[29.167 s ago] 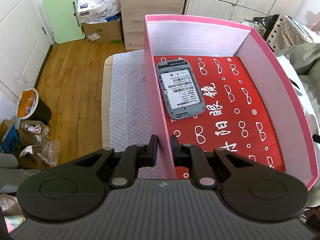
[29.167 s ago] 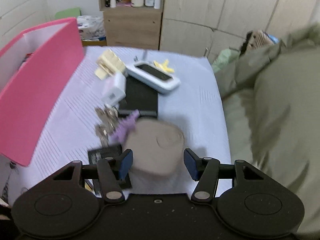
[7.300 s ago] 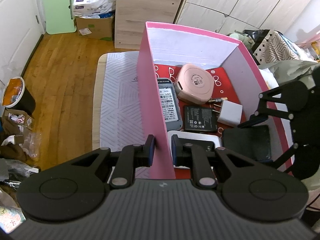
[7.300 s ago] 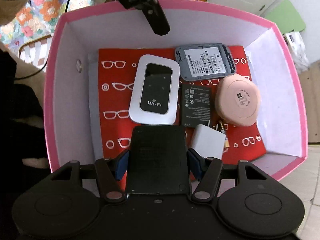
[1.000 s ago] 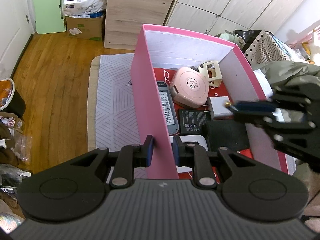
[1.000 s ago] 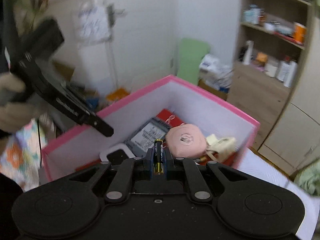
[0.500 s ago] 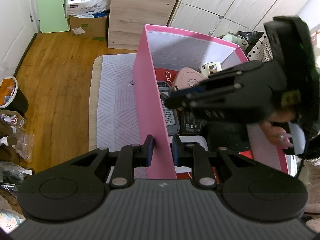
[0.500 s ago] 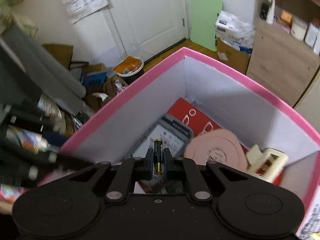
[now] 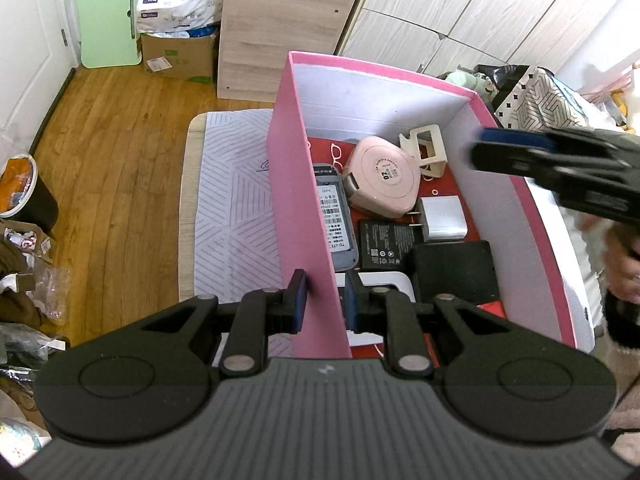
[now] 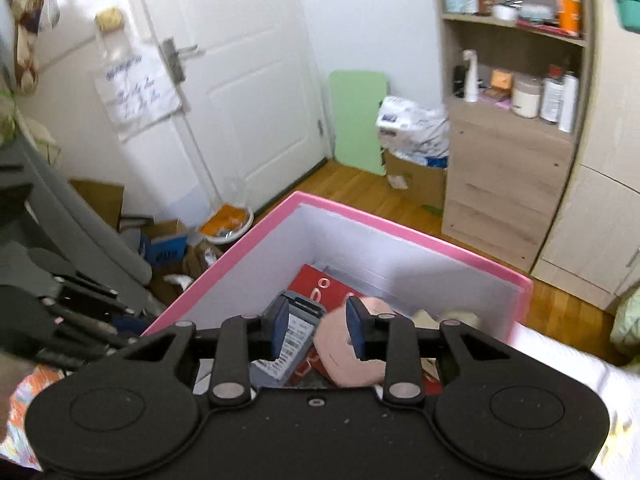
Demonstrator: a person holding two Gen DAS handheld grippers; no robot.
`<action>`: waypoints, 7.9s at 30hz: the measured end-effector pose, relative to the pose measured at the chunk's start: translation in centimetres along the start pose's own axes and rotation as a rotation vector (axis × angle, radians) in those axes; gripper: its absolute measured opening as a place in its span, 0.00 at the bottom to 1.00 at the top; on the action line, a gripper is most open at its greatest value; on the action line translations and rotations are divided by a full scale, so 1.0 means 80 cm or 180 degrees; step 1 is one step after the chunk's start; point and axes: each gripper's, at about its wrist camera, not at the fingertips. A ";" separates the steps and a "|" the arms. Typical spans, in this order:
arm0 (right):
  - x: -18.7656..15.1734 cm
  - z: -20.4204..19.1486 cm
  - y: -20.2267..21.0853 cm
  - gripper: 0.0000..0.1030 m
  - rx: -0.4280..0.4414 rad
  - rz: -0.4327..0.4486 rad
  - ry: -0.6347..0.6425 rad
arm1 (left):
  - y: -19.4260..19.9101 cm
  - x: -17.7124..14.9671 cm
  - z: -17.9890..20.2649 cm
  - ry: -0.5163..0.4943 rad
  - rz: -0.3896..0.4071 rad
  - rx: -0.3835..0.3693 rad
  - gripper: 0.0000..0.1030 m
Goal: Organize rigid objects
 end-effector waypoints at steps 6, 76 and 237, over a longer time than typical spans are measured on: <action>-0.033 0.041 0.075 0.36 -0.0339 0.0250 -0.0329 | 0.005 -0.003 -0.003 -0.0005 0.0034 -0.0048 0.17; -0.065 0.010 0.052 0.05 0.1409 -0.0233 -0.0270 | 0.006 -0.004 0.005 0.0134 0.0083 0.0109 0.17; -0.170 0.101 0.089 0.04 -0.0793 -0.0235 -0.0178 | 0.000 -0.006 0.052 -0.0257 0.0021 0.0655 0.21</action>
Point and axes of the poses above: each gripper's, at about its wrist camera, not at the fingertips, and y roughly against the way its jaws point, z to its right, x to its top
